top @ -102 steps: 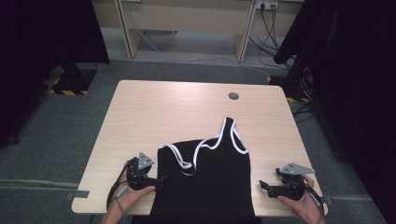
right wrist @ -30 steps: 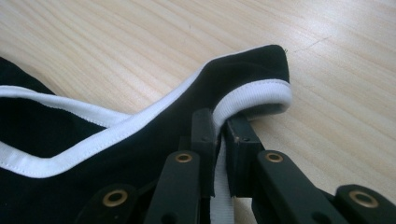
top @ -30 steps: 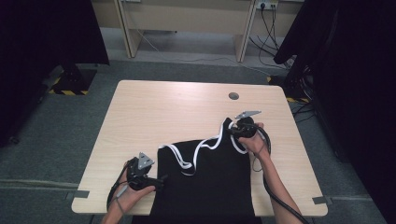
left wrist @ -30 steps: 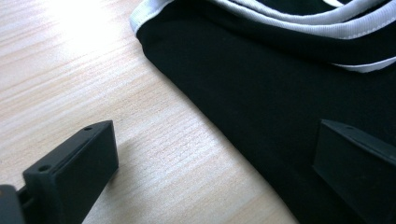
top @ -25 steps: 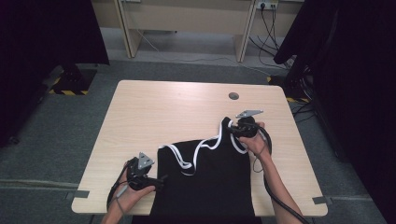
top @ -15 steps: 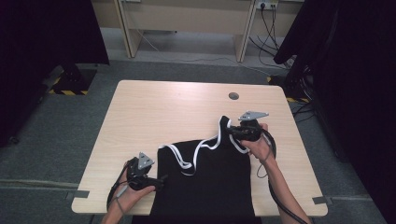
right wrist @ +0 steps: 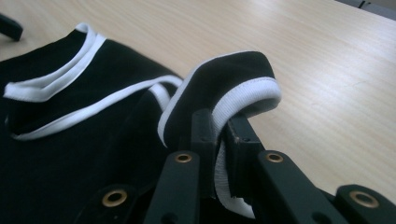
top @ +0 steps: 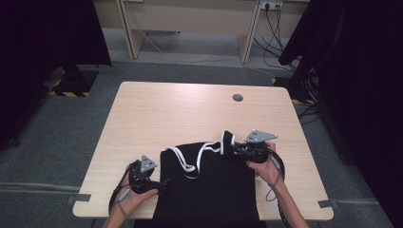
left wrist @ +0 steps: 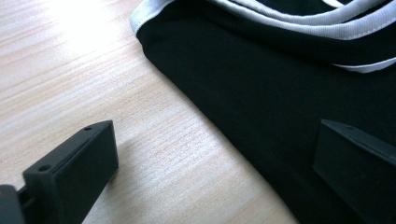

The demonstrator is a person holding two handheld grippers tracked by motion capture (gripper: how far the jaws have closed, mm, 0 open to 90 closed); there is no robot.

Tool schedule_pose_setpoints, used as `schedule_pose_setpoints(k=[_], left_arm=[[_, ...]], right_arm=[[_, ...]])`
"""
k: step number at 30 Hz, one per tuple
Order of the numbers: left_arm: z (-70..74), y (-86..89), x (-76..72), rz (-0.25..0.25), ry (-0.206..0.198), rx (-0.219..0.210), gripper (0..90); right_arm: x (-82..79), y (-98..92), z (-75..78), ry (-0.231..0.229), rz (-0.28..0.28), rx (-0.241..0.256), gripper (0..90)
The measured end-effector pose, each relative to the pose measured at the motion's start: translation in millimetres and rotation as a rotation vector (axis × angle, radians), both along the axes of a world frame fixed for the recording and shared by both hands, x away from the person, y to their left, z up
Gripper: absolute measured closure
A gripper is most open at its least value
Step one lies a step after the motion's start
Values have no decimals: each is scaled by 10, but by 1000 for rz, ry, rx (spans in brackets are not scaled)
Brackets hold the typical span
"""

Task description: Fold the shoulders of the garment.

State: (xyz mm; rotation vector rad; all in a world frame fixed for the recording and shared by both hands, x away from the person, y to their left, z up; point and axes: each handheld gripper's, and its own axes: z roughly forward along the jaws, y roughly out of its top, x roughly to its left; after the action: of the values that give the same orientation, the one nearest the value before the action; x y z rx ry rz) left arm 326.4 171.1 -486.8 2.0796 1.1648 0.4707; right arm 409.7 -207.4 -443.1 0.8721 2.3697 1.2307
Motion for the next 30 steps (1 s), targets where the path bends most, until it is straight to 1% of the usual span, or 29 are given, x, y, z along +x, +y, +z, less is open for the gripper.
schedule_pose_setpoints(k=[1,3,4,6,7,8,9,10,11,12,13,15,17,19,20,21,24,25,26,27,28,29,30], left_arm=[[0,0,0,0,0,0,0],[0,0,0,0,0,0,0],[0,0,0,0,0,0,0],[0,0,0,0,0,0,0],[0,0,0,0,0,0,0],[0,0,0,0,0,0,0],[0,0,0,0,0,0,0],[0,0,0,0,0,0,0],[0,0,0,0,0,0,0],[0,0,0,0,0,0,0],[0,0,0,1,0,0,0],[0,0,0,1,0,0,0],[0,0,0,1,0,0,0],[0,0,0,1,0,0,0],[0,0,0,1,0,0,0],[0,0,0,1,0,0,0],[0,0,0,1,0,0,0],[0,0,0,1,0,0,0],[0,0,0,1,0,0,0],[0,0,0,1,0,0,0],[0,0,0,1,0,0,0],[0,0,0,1,0,0,0],[0,0,0,1,0,0,0]], right_arm=[[-71,-9,-30,5,3,6,827],[-130,-13,-64,10,9,4,805],[-130,-13,-64,10,9,4,805],[-189,-24,-118,22,14,-5,699],[-212,-38,-129,37,12,-4,661],[-232,-54,-125,38,13,1,639],[-232,-54,-125,38,13,1,639],[-273,-88,-86,37,9,14,593],[-289,-104,-59,35,2,22,569],[-289,-104,-59,35,2,22,569],[-311,-124,0,28,-9,28,560],[-307,-122,48,25,-8,25,552],[-277,-86,80,32,-10,24,539],[-227,-14,103,43,-3,12,526],[-227,-14,103,43,-3,12,526],[-154,71,116,58,1,-1,526],[-17,189,108,97,-2,-19,525],[-17,189,108,97,-2,-19,525],[83,249,90,124,-5,-27,526],[83,249,90,124,-5,-27,526],[170,301,62,150,-9,-48,534],[170,301,62,150,-9,-48,534],[203,324,43,160,-8,-61,536]])
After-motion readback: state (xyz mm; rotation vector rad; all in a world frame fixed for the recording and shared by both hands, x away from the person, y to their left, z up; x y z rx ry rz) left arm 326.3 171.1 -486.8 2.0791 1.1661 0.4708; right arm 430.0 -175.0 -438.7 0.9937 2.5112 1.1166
